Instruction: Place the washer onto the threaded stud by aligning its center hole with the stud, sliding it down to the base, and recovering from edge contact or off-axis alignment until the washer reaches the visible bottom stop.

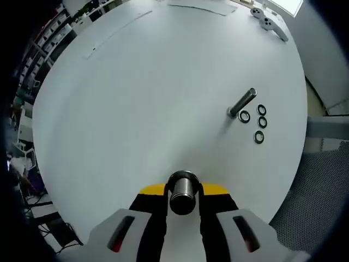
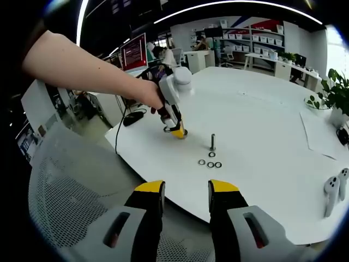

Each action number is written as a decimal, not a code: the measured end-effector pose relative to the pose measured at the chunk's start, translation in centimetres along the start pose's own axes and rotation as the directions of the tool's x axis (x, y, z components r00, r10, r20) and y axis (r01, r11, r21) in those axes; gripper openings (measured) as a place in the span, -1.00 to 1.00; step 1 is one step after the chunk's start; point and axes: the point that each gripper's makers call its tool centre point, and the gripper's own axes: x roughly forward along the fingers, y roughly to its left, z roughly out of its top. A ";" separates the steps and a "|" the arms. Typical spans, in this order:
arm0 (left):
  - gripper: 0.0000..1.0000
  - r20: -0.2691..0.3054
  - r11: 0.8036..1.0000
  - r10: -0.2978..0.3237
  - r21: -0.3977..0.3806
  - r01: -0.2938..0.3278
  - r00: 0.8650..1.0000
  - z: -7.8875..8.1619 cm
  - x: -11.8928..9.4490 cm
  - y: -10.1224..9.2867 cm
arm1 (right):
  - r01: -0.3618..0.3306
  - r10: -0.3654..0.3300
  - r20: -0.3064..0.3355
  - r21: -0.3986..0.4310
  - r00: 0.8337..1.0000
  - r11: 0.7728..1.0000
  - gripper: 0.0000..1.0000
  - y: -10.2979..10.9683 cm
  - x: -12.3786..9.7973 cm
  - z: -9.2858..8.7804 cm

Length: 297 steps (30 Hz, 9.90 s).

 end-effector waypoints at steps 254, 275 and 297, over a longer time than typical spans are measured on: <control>-0.59 0.000 0.996 0.026 0.086 -0.026 1.000 0.0 -0.5 -0.2 | 0.014 -0.014 -0.015 -0.022 1.000 1.000 -0.35 -0.2 0.0 -0.2; -0.43 0.225 0.985 0.109 -0.152 -0.076 0.968 -2.1 -6.0 0.5 | -0.013 0.012 -0.022 -0.037 1.000 0.999 -0.35 0.3 0.2 -0.2; -0.32 0.399 0.949 0.191 -0.308 -0.065 0.897 -4.8 -10.6 -1.4 | -0.018 0.015 -0.037 -0.079 0.999 0.997 -0.36 0.6 0.1 -0.5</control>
